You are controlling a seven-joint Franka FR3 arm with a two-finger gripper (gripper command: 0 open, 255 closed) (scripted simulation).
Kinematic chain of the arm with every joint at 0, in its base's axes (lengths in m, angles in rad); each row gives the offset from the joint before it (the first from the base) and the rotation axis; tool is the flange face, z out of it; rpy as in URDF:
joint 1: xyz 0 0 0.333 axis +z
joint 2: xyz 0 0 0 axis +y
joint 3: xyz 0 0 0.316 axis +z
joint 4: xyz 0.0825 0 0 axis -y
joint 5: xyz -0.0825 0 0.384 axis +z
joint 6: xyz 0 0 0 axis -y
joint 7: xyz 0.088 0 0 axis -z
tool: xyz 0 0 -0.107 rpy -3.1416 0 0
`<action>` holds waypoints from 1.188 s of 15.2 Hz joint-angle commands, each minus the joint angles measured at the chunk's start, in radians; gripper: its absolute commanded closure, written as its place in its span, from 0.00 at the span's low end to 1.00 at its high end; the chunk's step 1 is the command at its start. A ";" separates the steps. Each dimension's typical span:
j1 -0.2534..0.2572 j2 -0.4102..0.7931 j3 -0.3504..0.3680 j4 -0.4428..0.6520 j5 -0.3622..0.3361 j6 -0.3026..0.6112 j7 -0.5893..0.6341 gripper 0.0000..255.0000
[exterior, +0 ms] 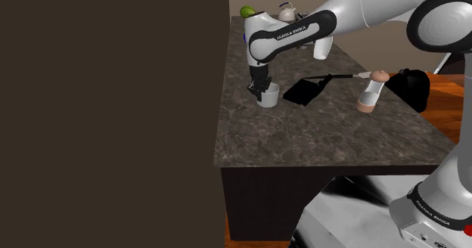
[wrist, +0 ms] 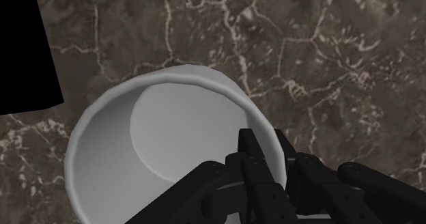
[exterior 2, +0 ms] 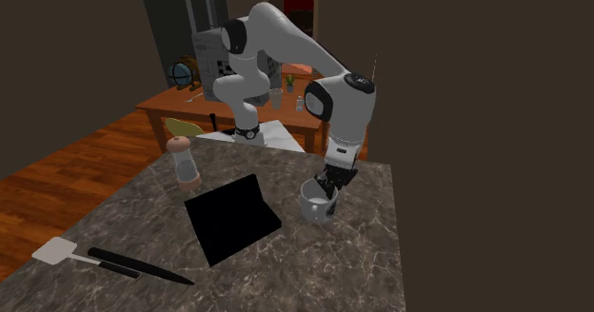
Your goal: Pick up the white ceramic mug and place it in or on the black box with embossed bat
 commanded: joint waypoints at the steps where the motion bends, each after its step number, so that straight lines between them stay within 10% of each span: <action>1: 0.000 -0.010 0.001 0.016 0.002 -0.025 -0.002 1.00; 18: 0.003 -0.055 0.006 0.178 0.013 -0.232 -0.016 1.00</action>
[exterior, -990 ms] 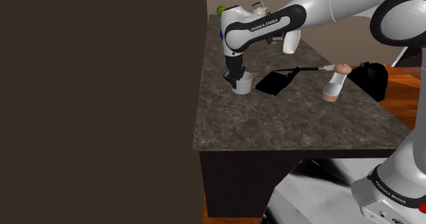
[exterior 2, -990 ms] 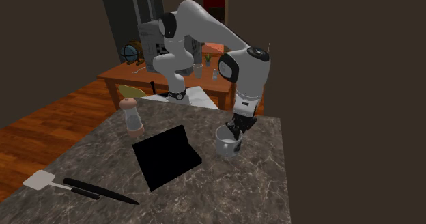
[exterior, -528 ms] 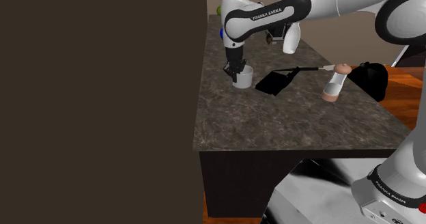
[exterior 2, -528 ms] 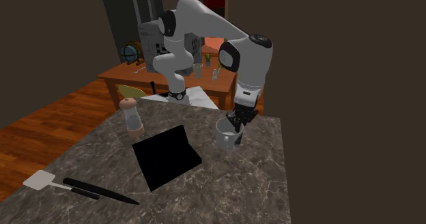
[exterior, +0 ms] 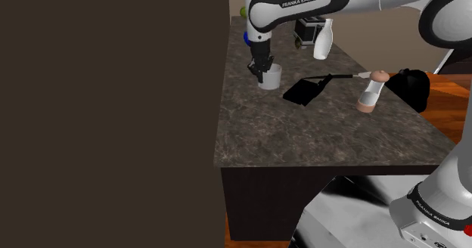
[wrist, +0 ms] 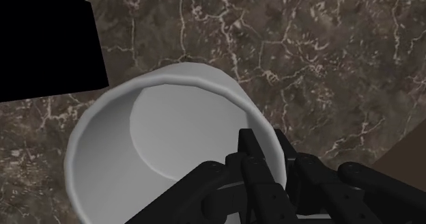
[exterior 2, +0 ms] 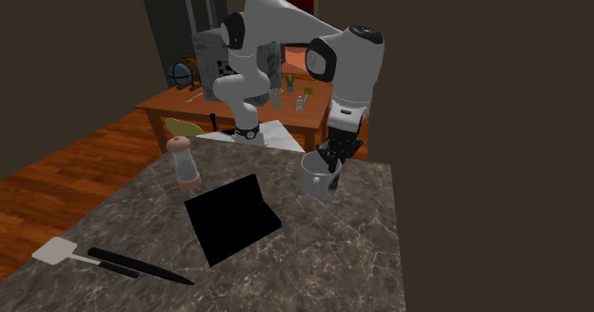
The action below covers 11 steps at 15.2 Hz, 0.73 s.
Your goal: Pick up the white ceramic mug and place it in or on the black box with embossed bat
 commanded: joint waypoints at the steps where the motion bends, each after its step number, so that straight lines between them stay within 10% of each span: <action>1: 0.001 0.000 0.000 0.029 0.000 -0.029 -0.001 1.00; 11: -0.026 -0.034 -0.010 0.081 0.006 -0.113 -0.045 1.00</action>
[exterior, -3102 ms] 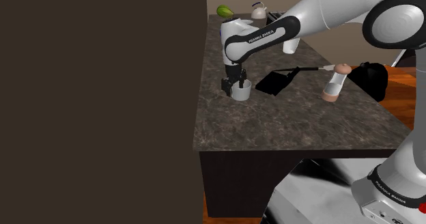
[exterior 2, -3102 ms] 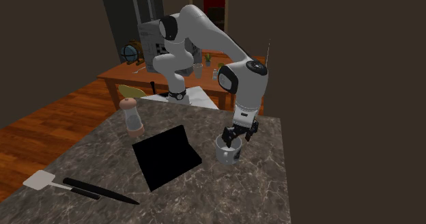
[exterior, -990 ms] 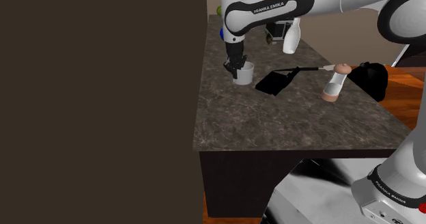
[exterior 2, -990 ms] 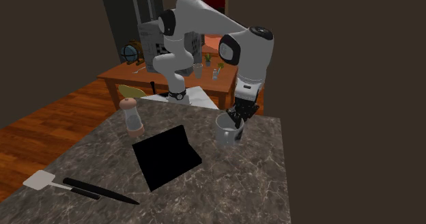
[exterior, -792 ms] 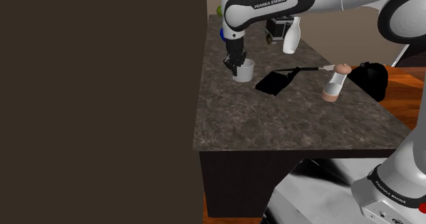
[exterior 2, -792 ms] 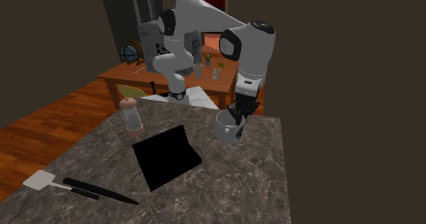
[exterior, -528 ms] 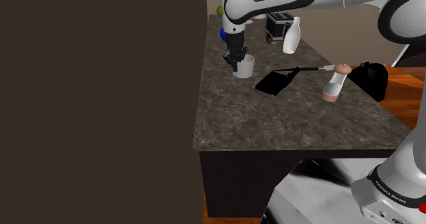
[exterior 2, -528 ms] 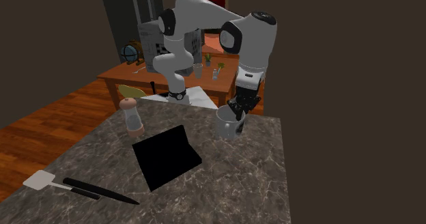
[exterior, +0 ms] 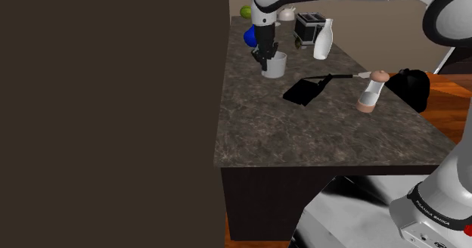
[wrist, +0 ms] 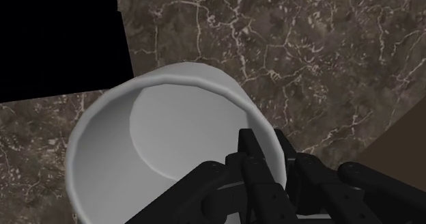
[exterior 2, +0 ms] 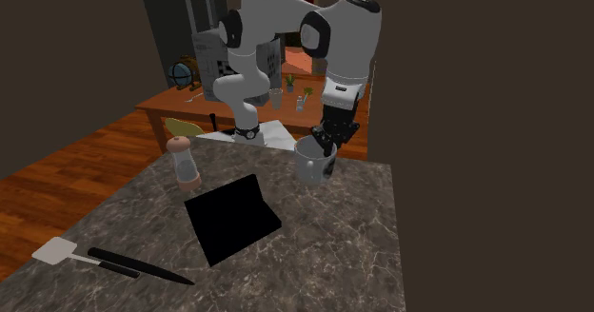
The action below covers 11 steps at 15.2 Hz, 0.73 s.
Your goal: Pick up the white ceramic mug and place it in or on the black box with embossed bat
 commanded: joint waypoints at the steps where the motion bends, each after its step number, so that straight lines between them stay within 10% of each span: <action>1: -0.027 -0.032 -0.010 -0.045 0.004 0.015 -0.034 1.00; 11: -0.171 -0.145 -0.083 -0.192 0.017 0.063 -0.245 1.00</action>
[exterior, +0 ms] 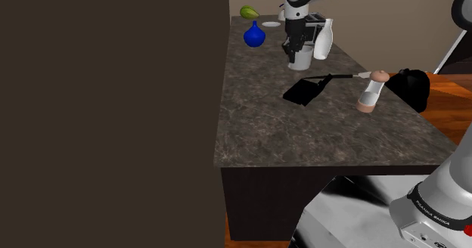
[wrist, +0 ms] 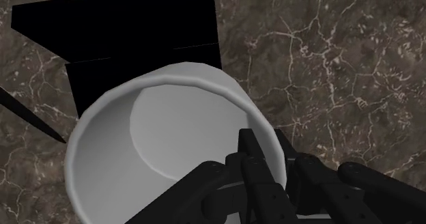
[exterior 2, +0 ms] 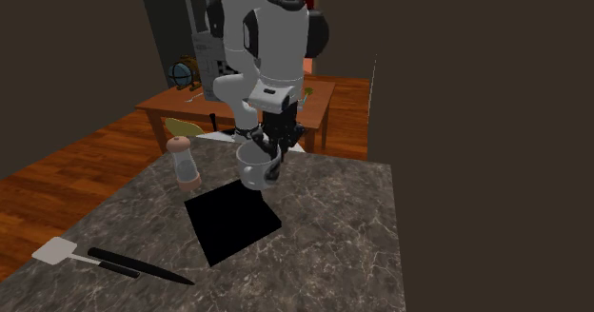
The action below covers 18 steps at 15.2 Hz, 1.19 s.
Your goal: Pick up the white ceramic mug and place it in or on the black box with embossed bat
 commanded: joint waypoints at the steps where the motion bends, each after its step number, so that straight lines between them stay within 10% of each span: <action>1: -0.031 -0.012 -0.018 -0.008 0.001 0.000 -0.050 1.00; 18: -0.096 -0.013 -0.059 -0.166 0.000 0.163 -0.142 1.00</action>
